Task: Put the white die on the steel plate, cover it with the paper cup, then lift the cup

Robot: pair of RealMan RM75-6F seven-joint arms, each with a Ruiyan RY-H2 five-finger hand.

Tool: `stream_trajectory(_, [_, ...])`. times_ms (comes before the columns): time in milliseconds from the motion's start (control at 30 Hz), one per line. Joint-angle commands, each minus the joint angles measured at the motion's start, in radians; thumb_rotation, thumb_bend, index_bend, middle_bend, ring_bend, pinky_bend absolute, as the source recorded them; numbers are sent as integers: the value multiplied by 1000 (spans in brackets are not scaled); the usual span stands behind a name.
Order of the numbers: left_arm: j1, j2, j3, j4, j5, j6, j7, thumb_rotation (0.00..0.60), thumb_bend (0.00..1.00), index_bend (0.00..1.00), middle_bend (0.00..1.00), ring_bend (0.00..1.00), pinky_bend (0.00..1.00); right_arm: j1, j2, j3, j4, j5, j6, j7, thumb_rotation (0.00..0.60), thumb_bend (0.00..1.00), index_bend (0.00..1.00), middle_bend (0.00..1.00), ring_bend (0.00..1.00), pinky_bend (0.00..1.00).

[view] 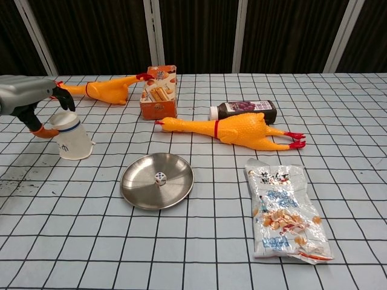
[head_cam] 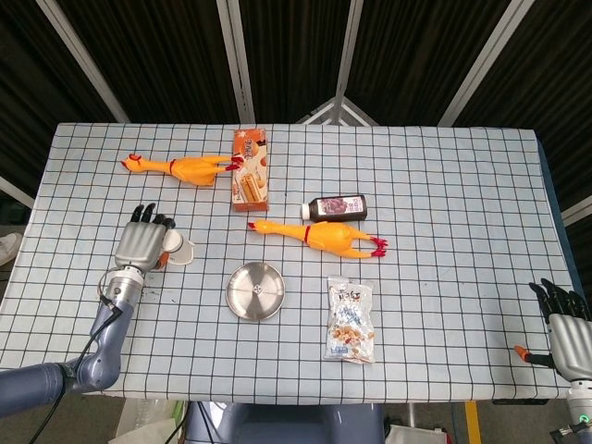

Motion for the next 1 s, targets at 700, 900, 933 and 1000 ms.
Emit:
stream_trajectory(700, [3, -17, 12, 8, 56, 13, -10, 600, 516, 373, 402, 73, 0, 0, 7, -3, -8, -4, -2, 10, 600, 124, 121, 45, 52, 0])
stream_trajectory(900, [9, -20, 12, 17, 60, 17, -14, 600, 517, 391, 401, 73, 0, -2, 12, -6, -11, -7, -2, 16, 600, 124, 125, 45, 52, 0])
stream_trajectory(933, [10, -21, 10, 17, 63, 16, -22, 600, 517, 391, 397, 73, 0, -1, 11, -5, -10, -5, -3, 15, 600, 124, 125, 45, 52, 0])
stream_trajectory(1000, [14, -17, -2, 4, 69, 11, -53, 600, 517, 392, 391, 73, 0, 1, 10, -5, -9, -4, -6, 14, 600, 124, 125, 46, 52, 0])
